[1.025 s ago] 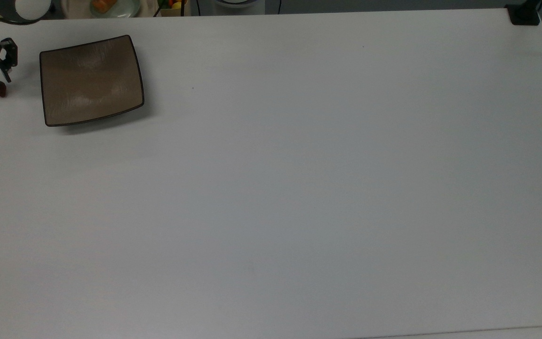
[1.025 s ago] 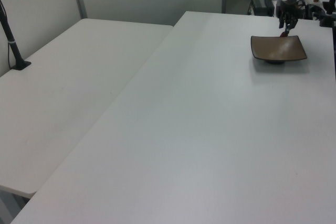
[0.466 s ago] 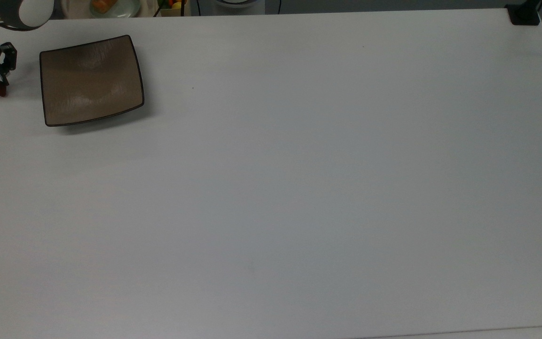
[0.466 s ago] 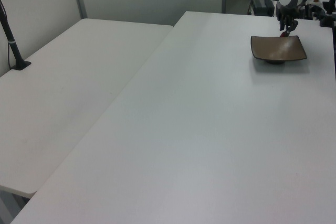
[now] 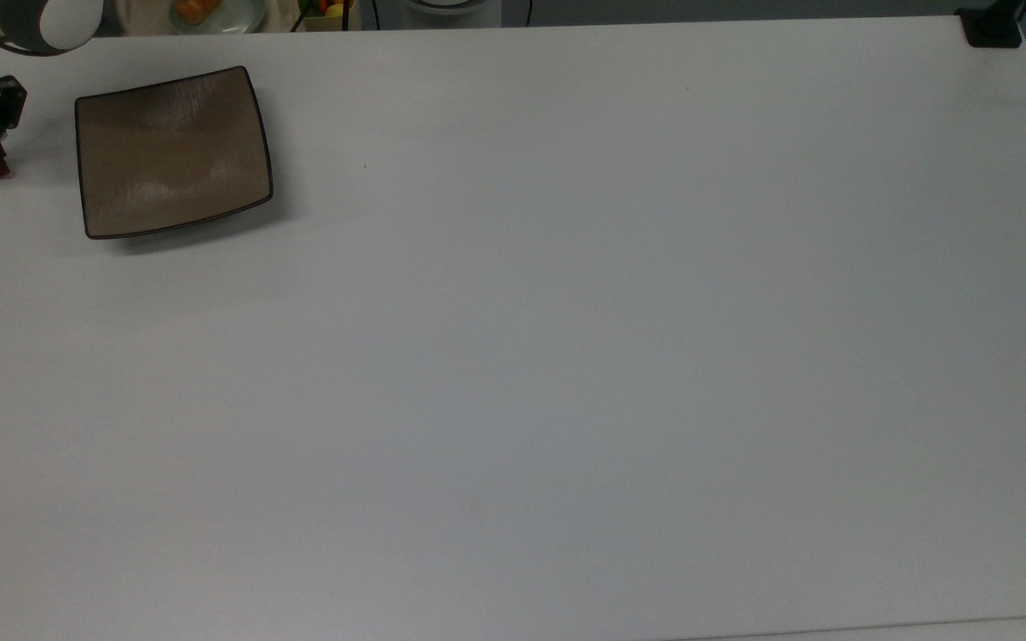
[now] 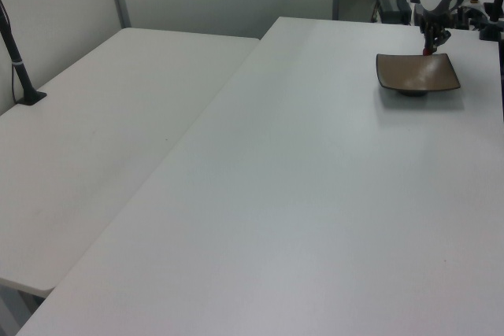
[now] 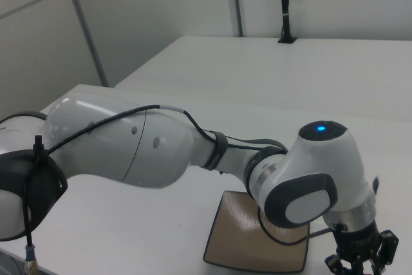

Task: Strawberries on a ceramic plate
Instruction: 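Close the gripper on the strawberry and lift it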

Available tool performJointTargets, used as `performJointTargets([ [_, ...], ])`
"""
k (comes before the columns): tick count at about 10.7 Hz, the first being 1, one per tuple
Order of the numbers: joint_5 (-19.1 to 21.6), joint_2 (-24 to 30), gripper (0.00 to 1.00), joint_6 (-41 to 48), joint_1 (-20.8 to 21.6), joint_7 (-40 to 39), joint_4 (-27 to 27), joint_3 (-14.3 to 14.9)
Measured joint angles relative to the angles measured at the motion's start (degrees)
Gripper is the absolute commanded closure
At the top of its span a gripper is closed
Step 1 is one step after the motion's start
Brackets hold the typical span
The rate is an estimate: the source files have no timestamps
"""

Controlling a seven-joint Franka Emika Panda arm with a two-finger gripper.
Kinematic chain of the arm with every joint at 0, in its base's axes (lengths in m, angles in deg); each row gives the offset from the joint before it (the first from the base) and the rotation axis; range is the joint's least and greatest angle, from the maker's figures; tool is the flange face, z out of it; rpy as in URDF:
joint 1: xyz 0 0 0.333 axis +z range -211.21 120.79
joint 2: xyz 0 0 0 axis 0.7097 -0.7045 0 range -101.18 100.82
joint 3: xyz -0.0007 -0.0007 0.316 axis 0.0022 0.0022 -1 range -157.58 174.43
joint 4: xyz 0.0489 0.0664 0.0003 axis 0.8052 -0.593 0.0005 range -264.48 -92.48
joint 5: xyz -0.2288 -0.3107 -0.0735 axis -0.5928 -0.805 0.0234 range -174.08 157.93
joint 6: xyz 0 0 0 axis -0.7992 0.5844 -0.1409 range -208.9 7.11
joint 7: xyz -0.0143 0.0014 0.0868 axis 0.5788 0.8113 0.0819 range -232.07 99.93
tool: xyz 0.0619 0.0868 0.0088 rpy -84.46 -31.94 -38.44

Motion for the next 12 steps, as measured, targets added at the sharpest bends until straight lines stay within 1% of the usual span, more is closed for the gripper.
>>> performJointTargets([
  [3,0.0,0.0,0.95,0.0,0.0,-0.4,0.0,0.0],
  [12,0.01,0.04,0.98,0.36,0.03,-0.41,0.1,-0.01],
])
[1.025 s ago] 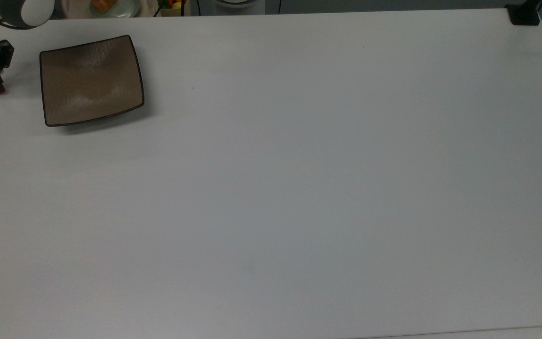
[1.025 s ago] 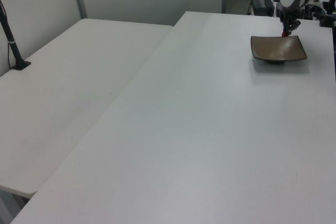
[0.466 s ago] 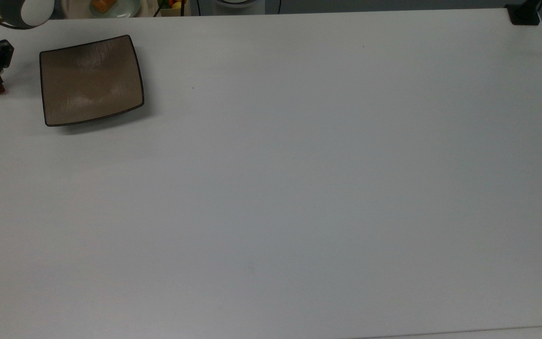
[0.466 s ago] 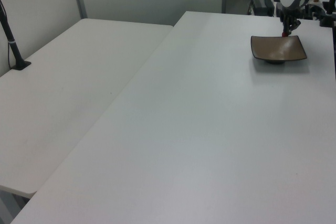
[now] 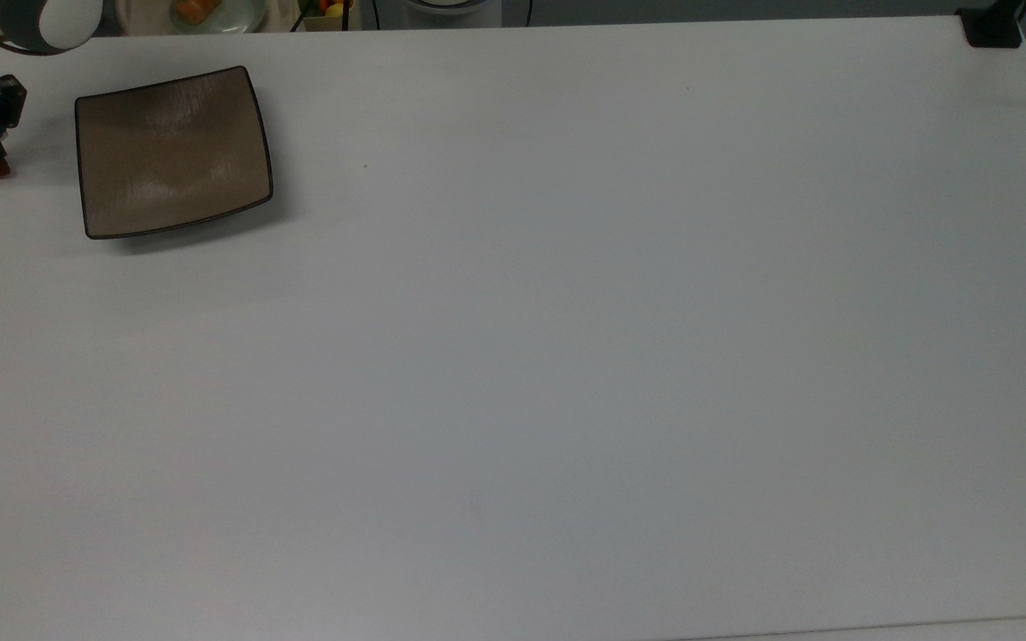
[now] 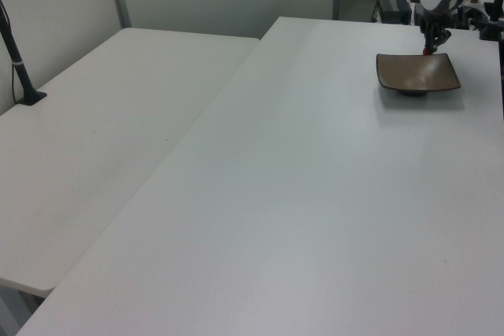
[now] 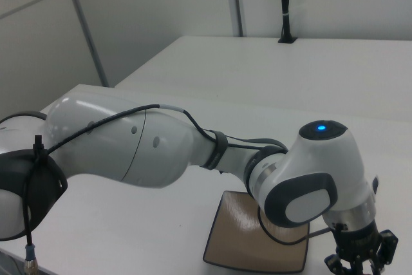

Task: Strawberries on a ceramic plate
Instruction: 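Close the gripper on the strawberry and lift it, then carry the held strawberry over the brown plate and lower it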

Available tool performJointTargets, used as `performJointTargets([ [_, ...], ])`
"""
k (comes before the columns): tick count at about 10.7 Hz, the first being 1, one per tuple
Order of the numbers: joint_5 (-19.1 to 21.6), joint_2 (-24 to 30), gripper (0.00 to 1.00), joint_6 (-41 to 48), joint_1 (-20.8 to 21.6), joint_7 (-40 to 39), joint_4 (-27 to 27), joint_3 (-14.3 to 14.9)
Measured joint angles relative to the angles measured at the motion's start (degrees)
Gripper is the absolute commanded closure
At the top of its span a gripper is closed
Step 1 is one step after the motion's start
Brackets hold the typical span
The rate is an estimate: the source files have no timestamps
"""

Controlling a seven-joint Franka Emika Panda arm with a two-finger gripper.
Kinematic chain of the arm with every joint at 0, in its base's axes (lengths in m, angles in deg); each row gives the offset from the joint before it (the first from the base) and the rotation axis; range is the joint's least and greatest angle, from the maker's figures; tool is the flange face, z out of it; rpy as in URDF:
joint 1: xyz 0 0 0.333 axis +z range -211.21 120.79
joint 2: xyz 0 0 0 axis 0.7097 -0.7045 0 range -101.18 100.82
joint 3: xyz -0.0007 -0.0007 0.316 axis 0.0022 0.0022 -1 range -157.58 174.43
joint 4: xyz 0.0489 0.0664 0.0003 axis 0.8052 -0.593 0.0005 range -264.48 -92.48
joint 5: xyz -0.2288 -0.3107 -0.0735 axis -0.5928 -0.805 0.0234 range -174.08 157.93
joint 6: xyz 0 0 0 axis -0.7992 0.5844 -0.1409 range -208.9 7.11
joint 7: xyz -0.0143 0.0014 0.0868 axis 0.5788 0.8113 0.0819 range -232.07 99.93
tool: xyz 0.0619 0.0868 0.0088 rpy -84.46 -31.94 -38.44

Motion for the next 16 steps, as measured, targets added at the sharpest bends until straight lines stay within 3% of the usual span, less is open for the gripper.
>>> performJointTargets([
  [9,0.07,0.44,1.0,0.21,0.03,0.0,0.01,-0.05],
  [16,1.69,6.1,1.0,9.48,0.75,0.04,2.47,-0.39],
])
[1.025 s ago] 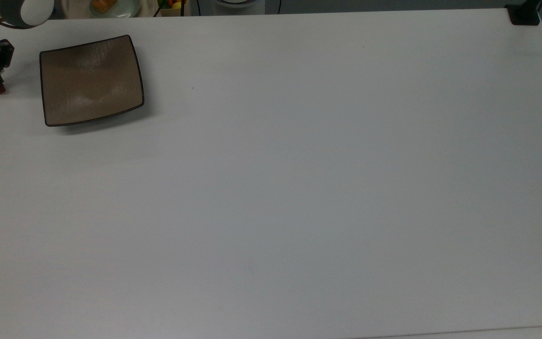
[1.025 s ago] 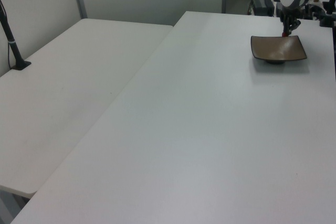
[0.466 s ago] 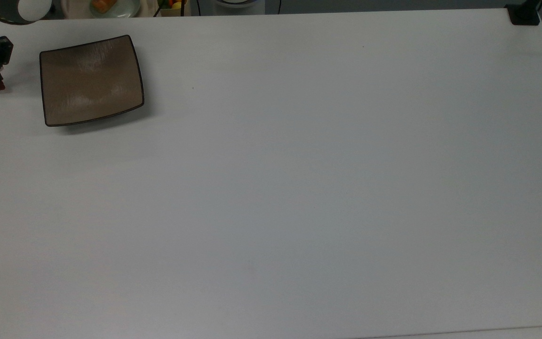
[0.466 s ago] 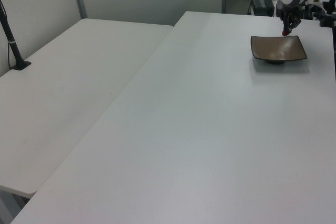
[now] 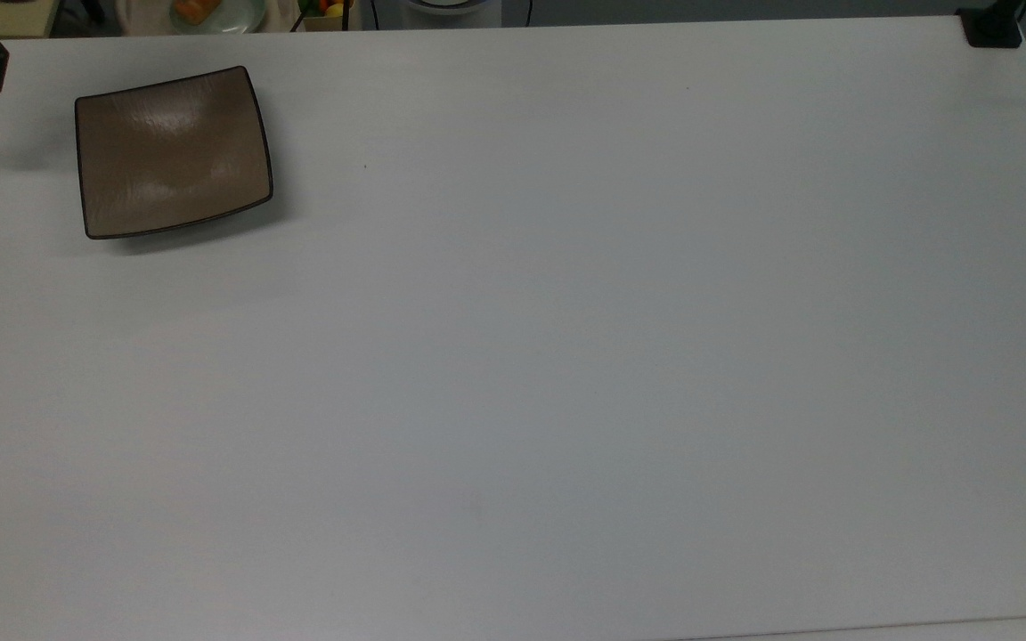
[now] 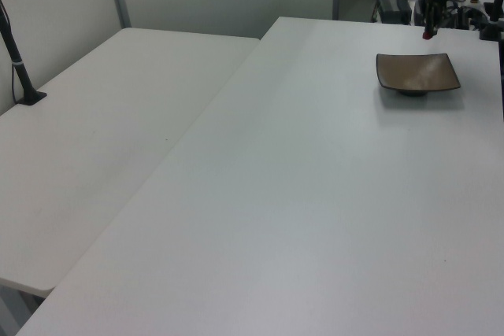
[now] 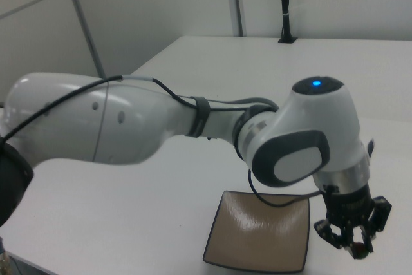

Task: Strawberries on a ceramic plate
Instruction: 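Carry the held strawberry over the brown plate and lower it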

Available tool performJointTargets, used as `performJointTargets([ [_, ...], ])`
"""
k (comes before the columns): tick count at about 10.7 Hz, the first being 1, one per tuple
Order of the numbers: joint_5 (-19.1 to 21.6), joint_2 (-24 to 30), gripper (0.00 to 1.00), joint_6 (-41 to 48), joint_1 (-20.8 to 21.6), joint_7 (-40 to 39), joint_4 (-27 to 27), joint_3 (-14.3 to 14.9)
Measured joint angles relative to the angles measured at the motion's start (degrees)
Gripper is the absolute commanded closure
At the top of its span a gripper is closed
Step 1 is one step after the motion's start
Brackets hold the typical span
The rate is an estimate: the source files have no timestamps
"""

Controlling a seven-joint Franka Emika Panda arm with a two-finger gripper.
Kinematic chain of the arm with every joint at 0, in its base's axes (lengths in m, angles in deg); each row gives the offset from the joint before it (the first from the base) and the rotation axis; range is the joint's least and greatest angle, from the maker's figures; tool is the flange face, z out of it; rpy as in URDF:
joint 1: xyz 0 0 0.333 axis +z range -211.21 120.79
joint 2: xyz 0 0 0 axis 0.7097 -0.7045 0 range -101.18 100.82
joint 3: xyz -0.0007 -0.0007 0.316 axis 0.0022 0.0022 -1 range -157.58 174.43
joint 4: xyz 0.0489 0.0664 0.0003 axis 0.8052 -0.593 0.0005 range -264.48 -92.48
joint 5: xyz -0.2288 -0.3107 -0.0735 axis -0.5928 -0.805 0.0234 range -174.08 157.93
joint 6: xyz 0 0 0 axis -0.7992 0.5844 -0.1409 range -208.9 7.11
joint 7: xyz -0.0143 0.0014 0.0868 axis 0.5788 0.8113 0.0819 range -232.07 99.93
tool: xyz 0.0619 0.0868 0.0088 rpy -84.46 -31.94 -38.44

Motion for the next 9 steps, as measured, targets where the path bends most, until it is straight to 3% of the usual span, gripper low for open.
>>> performJointTargets([
  [3,1.86,3.51,1.0,4.33,0.6,0.18,0.72,-0.65],
  [9,2.71,12.23,1.0,21.11,8.01,10.22,1.68,-1.12],
])
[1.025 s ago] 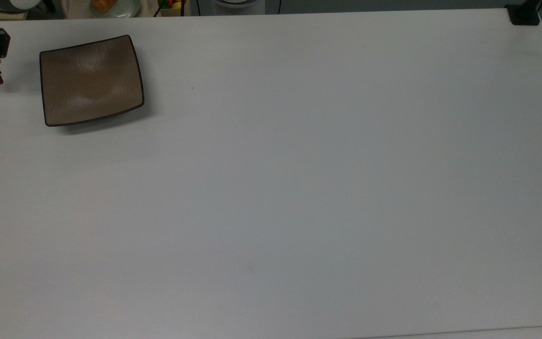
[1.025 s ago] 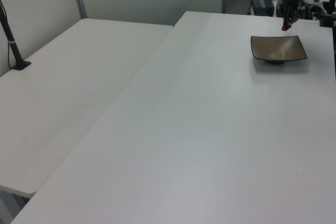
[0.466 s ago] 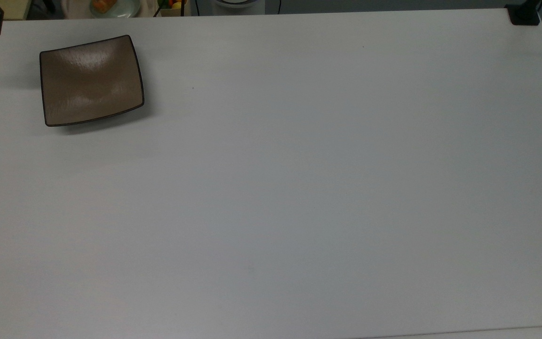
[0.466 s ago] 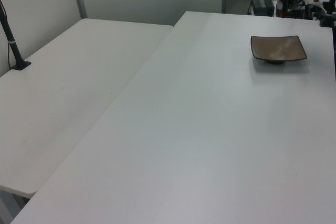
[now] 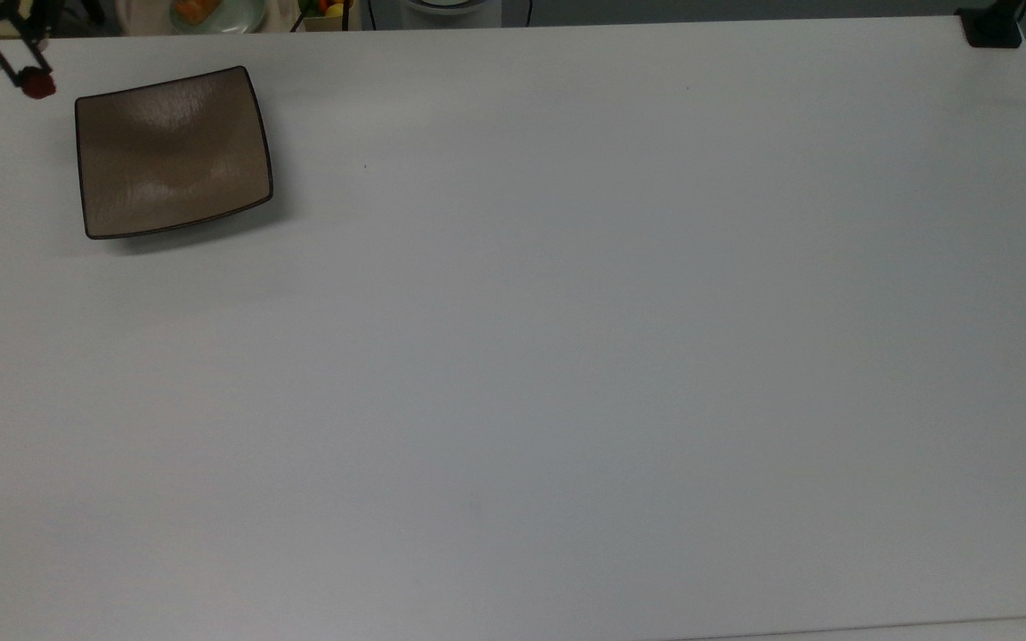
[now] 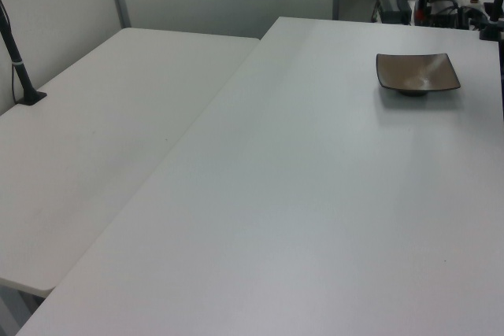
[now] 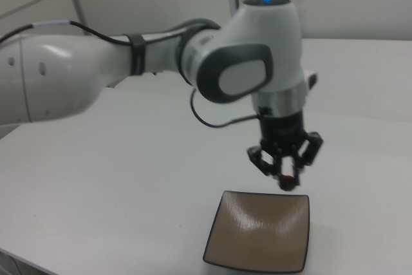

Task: Strawberries on a ceramic plate
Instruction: 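Carry the held strawberry over the brown plate and lower it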

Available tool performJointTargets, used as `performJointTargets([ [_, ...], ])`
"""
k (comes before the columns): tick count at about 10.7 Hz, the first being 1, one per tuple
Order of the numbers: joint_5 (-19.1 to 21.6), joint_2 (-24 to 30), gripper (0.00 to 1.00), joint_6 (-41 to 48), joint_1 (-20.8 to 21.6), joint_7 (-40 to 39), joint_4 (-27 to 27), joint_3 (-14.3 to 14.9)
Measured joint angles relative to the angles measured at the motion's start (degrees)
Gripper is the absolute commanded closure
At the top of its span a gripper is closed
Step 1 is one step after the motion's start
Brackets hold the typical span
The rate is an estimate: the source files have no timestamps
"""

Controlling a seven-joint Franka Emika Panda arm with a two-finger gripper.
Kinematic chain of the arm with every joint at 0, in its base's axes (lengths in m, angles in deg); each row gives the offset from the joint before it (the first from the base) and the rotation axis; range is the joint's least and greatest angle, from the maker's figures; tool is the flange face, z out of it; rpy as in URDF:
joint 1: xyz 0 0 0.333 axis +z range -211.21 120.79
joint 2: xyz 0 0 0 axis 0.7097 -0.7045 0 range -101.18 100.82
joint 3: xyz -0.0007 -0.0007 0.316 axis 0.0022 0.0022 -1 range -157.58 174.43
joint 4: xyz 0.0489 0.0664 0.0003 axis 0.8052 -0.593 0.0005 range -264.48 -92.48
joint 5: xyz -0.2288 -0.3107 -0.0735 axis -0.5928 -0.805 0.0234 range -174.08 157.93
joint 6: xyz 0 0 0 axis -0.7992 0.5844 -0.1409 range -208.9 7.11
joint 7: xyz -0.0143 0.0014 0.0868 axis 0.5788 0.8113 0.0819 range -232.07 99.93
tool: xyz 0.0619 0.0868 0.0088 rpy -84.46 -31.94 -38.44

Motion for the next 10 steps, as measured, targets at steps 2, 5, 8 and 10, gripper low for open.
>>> performJointTargets([
  [2,0.02,2.1,1.0,5.04,2.29,3.64,0.0,-0.02],
  [5,0.04,2.51,1.0,9.17,5.8,12.93,-0.31,-0.04],
  [8,0.04,1.87,1.0,9.96,8.43,22.52,-2.15,-0.05],
  [10,0.04,0.73,1.0,9.96,8.37,23.81,-3.71,0.06],
])
